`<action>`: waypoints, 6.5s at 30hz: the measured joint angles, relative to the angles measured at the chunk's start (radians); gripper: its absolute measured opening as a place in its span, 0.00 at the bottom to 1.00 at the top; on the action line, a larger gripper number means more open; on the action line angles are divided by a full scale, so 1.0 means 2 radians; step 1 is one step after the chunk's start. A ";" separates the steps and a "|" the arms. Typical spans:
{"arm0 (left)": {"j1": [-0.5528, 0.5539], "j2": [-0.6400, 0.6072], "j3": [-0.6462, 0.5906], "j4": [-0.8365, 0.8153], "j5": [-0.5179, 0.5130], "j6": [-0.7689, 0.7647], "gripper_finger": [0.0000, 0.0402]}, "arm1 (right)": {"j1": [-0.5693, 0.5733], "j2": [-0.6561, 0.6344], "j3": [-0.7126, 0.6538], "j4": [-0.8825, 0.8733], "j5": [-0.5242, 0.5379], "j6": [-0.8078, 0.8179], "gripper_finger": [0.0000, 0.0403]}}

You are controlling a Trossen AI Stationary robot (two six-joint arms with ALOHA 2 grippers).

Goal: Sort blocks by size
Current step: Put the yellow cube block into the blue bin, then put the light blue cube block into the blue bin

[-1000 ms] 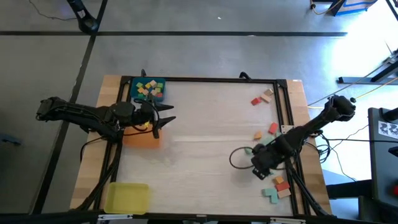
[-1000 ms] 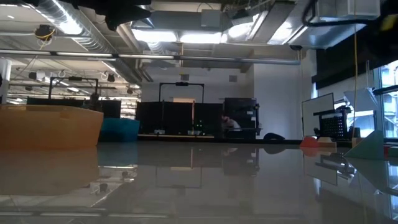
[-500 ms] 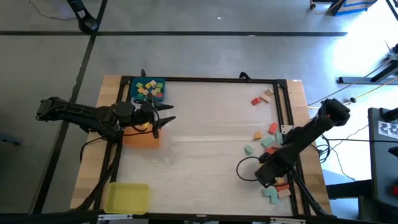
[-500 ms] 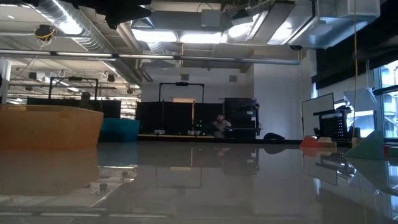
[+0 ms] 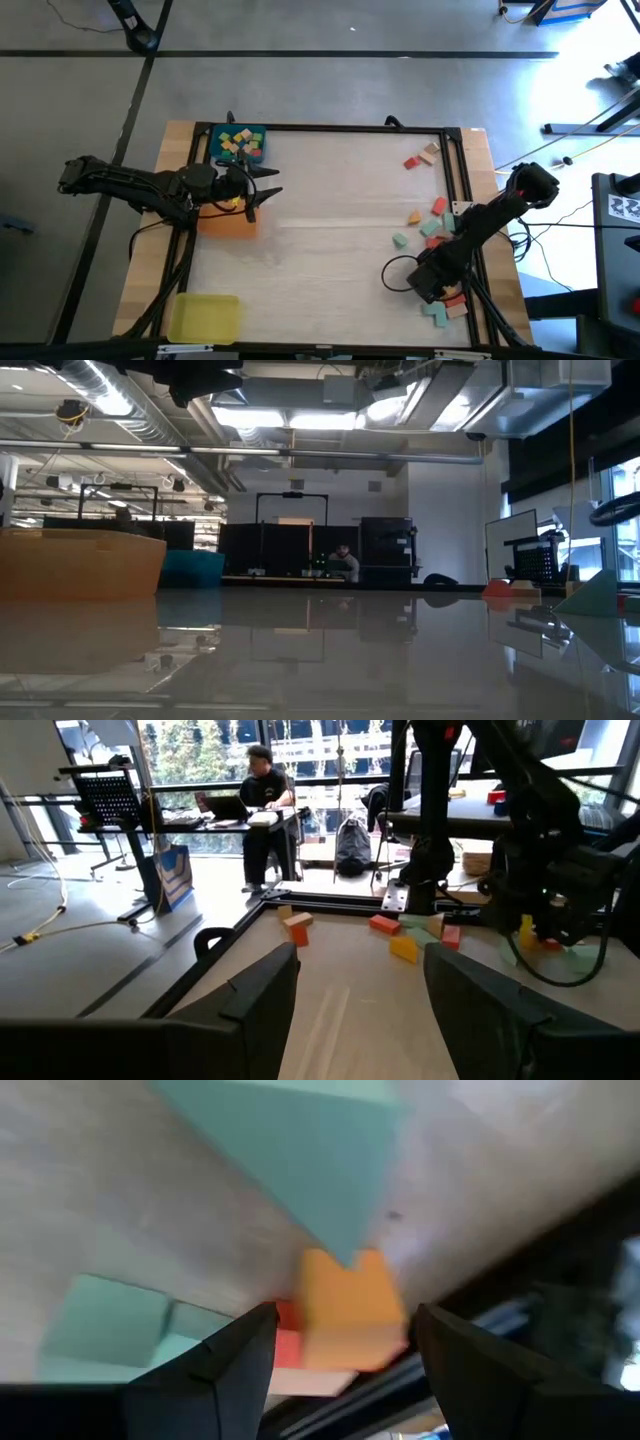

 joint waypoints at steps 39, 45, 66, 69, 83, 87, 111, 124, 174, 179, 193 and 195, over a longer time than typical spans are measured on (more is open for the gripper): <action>0.000 0.000 0.000 0.016 0.000 -0.002 0.51 | -0.107 -0.001 0.202 -0.157 0.163 -0.236 0.35; 0.000 0.000 0.000 0.016 0.000 -0.002 0.51 | -0.162 -0.002 0.232 -0.144 0.303 -0.369 0.33; 0.000 0.000 0.000 0.017 0.000 -0.003 0.51 | -0.367 0.076 0.232 0.230 0.411 -0.752 0.35; 0.000 0.000 0.000 0.017 0.000 -0.004 0.51 | -0.393 0.101 0.232 0.314 0.384 -0.777 0.35; 0.000 0.000 0.000 0.048 0.000 -0.022 0.51 | -0.479 0.241 0.241 0.727 0.264 -0.812 0.35; 0.000 0.000 0.000 0.060 0.000 -0.025 0.51 | -0.495 0.282 0.286 0.748 0.261 -0.813 0.35; 0.000 0.000 0.000 0.079 0.000 -0.024 0.51 | -0.536 0.573 0.740 0.658 0.239 -0.826 0.35; 0.000 0.000 0.000 0.079 0.000 -0.024 0.51 | -0.554 0.627 0.813 0.658 0.238 -0.786 0.35; -0.013 -0.002 0.000 0.079 0.000 -0.002 0.51 | -0.581 0.471 0.812 0.265 0.284 -0.900 0.70; -0.013 -0.002 0.000 0.079 0.000 -0.002 0.51 | -0.580 0.440 0.812 0.195 0.286 -0.903 0.70; -0.013 -0.002 0.000 0.079 0.000 0.002 0.51 | -0.579 0.294 0.680 0.093 0.289 -0.912 0.70; -0.013 -0.002 0.000 0.079 0.000 0.002 0.51 | -0.579 0.253 0.613 0.121 0.292 -0.909 0.70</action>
